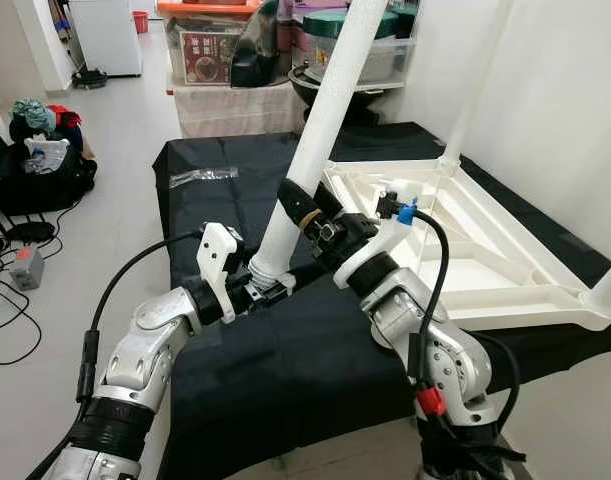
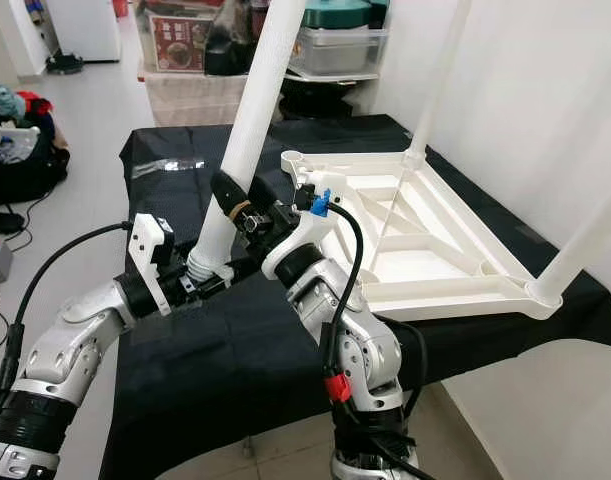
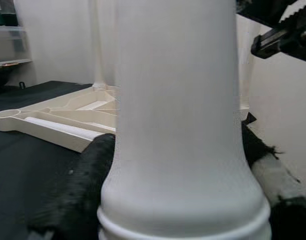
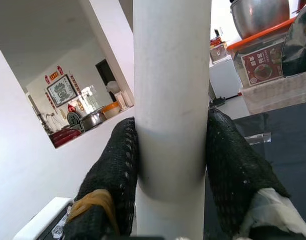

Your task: Building children table

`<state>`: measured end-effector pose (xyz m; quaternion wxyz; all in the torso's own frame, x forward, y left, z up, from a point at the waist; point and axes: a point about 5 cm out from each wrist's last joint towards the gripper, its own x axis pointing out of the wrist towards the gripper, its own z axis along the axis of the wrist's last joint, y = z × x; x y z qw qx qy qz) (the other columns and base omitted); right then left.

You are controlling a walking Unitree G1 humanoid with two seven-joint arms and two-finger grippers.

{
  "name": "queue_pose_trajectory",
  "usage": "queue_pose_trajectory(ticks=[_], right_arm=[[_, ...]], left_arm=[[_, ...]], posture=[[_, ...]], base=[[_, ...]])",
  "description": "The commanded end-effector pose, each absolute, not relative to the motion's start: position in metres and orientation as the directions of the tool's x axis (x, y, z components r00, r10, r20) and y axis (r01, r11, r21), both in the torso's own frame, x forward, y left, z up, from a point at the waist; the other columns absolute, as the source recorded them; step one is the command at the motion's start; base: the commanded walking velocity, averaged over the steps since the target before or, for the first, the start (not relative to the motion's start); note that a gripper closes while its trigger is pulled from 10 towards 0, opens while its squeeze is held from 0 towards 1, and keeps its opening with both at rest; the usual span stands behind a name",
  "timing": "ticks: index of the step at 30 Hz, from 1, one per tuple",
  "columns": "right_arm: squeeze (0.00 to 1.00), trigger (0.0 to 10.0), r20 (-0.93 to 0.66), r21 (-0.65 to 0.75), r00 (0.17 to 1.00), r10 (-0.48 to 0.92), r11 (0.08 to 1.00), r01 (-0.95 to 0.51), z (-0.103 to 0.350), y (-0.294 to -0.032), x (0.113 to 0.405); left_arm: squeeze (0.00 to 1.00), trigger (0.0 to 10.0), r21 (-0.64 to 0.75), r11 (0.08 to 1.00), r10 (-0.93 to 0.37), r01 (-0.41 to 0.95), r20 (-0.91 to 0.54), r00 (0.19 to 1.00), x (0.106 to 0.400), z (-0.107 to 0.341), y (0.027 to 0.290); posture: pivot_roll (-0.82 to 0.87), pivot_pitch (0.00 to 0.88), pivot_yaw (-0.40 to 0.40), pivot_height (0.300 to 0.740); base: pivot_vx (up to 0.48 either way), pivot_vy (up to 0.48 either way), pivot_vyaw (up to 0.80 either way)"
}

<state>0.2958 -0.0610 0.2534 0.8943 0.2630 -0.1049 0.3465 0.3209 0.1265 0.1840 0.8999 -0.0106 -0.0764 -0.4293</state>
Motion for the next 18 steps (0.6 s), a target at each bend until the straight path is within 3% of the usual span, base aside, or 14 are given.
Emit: queue_pose_trajectory(ticks=[1,8,9,10,11,16,17,18], right_arm=[[0.0,0.0,0.382,0.42,0.724,0.575,0.59,-0.69,0.2514,-0.0546,0.2929],[0.0,0.0,0.366,0.417,0.74,0.565,0.611,-0.673,0.2509,-0.0582,0.297],[0.0,3.4,0.349,0.42,0.743,0.571,0.613,-0.669,0.2494,-0.0578,0.2979],[0.0,3.4,0.349,0.42,0.743,0.571,0.613,-0.669,0.2494,-0.0578,0.2979],[0.0,10.0,0.333,0.444,0.747,0.576,0.603,-0.663,0.2474,-0.0574,0.2989],[0.0,10.0,0.331,0.457,0.746,0.578,0.594,-0.662,0.247,-0.0575,0.2992],[0.84,10.0,0.33,0.47,0.749,0.575,0.588,-0.658,0.2471,-0.059,0.3],[1.0,10.0,0.338,0.499,0.74,0.581,0.556,-0.665,0.2478,-0.0599,0.2999]], left_arm=[[0.0,0.0,0.059,0.619,-0.78,0.783,0.159,0.605,0.3185,0.185,0.1239],[0.0,0.0,0.064,0.612,-0.787,0.788,0.146,0.599,0.3158,0.1824,0.1229],[0.0,0.0,0.071,0.607,-0.791,0.791,0.141,0.595,0.3153,0.1825,0.1222],[0.0,0.0,0.071,0.607,-0.791,0.791,0.141,0.595,0.3153,0.1825,0.1222],[0.0,0.0,0.083,0.599,-0.799,0.797,0.133,0.586,0.3144,0.1822,0.121],[0.0,0.0,0.088,0.594,-0.803,0.8,0.129,0.582,0.3139,0.1819,0.1205],[0.0,0.0,0.101,0.585,-0.81,0.805,0.116,0.575,0.3128,0.1806,0.1202],[0.0,0.0,0.123,0.568,-0.823,0.813,0.094,0.561,0.3104,0.1778,0.1203]], posture=[[0.03,0.0,-0.07,0.74],[0.03,0.0,-0.07,0.74],[0.03,0.0,-0.07,0.74],[0.03,0.0,-0.07,0.74],[0.03,0.0,-0.069,0.74],[0.03,0.0,-0.069,0.74],[0.03,0.0,-0.069,0.74],[0.03,0.0,-0.069,0.74]], base=[[0.0,0.0,0.0],[0.0,0.0,0.0],[0.0,0.0,0.0],[0.0,0.0,0.0],[0.0,0.0,0.0],[0.0,0.0,0.0],[0.0,0.0,0.0],[0.0,0.0,0.0]])
